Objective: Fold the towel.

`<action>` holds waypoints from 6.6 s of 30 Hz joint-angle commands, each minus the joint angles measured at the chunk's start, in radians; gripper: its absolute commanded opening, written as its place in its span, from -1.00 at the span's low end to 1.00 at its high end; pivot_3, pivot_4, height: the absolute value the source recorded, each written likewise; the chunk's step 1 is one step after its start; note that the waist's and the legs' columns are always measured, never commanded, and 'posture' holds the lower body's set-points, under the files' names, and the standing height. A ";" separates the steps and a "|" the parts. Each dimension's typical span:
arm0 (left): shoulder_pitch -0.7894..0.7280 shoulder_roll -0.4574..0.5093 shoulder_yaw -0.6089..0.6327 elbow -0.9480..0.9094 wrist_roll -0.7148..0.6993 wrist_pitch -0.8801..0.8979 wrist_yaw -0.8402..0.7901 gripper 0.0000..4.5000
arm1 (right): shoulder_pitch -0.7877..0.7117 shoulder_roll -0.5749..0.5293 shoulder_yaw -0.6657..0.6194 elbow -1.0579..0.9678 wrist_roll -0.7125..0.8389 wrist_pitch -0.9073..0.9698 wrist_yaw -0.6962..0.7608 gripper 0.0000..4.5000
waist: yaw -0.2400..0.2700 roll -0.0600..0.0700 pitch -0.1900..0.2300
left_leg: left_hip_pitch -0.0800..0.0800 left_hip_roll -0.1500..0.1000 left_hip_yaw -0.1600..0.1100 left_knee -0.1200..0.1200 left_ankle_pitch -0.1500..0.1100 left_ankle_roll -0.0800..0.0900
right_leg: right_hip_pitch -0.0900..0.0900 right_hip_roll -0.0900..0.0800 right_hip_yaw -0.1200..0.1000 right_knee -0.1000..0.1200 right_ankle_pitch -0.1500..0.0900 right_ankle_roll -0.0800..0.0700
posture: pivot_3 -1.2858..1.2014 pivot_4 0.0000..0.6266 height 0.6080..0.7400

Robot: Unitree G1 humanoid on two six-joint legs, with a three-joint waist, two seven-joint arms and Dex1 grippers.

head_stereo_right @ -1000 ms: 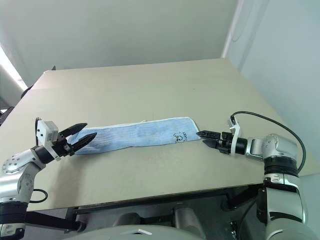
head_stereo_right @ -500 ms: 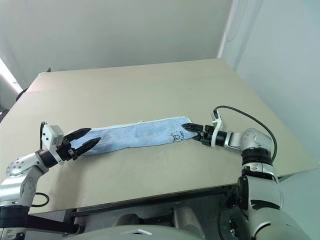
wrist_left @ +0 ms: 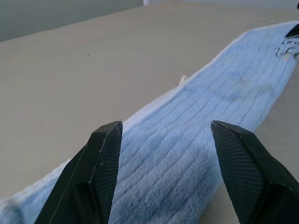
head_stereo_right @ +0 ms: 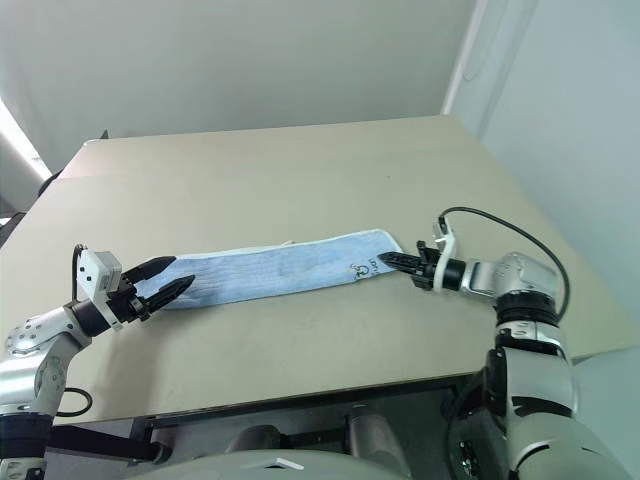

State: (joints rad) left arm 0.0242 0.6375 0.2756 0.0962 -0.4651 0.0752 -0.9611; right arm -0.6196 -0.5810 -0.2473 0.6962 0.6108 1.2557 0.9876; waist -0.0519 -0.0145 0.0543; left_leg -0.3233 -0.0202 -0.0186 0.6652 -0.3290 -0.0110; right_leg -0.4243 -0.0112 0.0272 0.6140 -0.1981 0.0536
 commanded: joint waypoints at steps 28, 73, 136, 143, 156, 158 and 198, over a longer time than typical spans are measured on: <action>-0.036 0.021 0.020 0.012 0.034 -0.016 -0.007 0.42 | 0.108 -0.114 0.269 -0.661 0.010 -0.260 0.211 -0.97 | 0.009 0.001 0.002 | 0.001 0.000 0.001 0.000 0.000 0.000 | 0.000 0.000 0.000 -0.001 -0.002 -0.003 | 0.03 -1.00 1.00; 0.015 0.025 0.044 -0.019 0.041 -0.030 0.026 0.42 | -0.001 0.206 0.459 -0.219 -0.352 -0.876 0.046 0.98 | 0.008 0.000 0.001 | 0.001 0.001 -0.001 -0.002 0.000 0.000 | -0.001 0.000 -0.002 0.000 0.000 0.000 | 0.03 -1.00 1.00; -0.197 0.054 -0.163 -0.057 -0.121 0.914 0.074 -0.99 | 0.013 0.256 0.311 -0.321 -0.327 -0.794 -0.083 1.00 | 0.024 0.010 -0.002 | 0.001 -0.006 -0.003 -0.001 0.000 0.000 | 0.002 -0.006 -0.001 0.000 -0.004 0.003 | 0.03 -1.00 1.00; -0.067 0.204 0.030 -0.242 -0.237 1.052 0.067 -0.99 | 0.046 0.217 0.210 -0.575 -0.095 -0.596 0.008 1.00 | -0.006 0.007 0.000 | -0.001 -0.002 -0.004 -0.002 -0.001 0.001 | -0.002 -0.004 0.000 0.001 -0.003 0.004 | 0.03 -1.00 1.00; 0.091 0.349 0.257 -0.307 -0.323 1.104 0.019 -0.99 | 0.088 0.165 0.263 -0.554 -0.144 -0.610 -0.010 1.00 | -0.015 0.008 0.005 | -0.001 -0.001 -0.005 -0.002 -0.001 0.001 | -0.002 -0.002 -0.002 0.000 -0.005 0.000 | 0.03 -1.00 1.00; 0.030 0.324 0.242 -0.345 -0.369 1.112 0.032 -0.99 | 0.088 0.163 0.270 -0.556 -0.150 -0.626 -0.005 1.00 | -0.013 0.007 0.005 | -0.001 -0.001 -0.005 -0.002 -0.001 0.001 | -0.002 -0.002 -0.002 0.000 -0.005 0.000 | 0.03 -1.00 1.00; -0.532 -0.125 -0.422 -0.150 -0.233 0.970 -0.008 0.24 | 0.137 0.142 0.232 -0.511 -0.228 -0.696 -0.164 1.00 | -0.002 0.006 0.005 | -0.001 -0.003 -0.003 -0.001 -0.001 0.001 | 0.000 0.000 0.002 0.001 -0.002 0.003 | 0.03 -1.00 1.00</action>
State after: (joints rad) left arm -0.4945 0.5139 -0.1973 -0.0261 -0.6779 1.0523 -0.9775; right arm -0.4503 -0.4415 -0.0108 0.1969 0.3835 0.5841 0.8200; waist -0.0535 -0.0090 0.0593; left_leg -0.3239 -0.0236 -0.0217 0.6638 -0.3297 -0.0101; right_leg -0.4247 -0.0116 0.0290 0.6146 -0.2004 0.0564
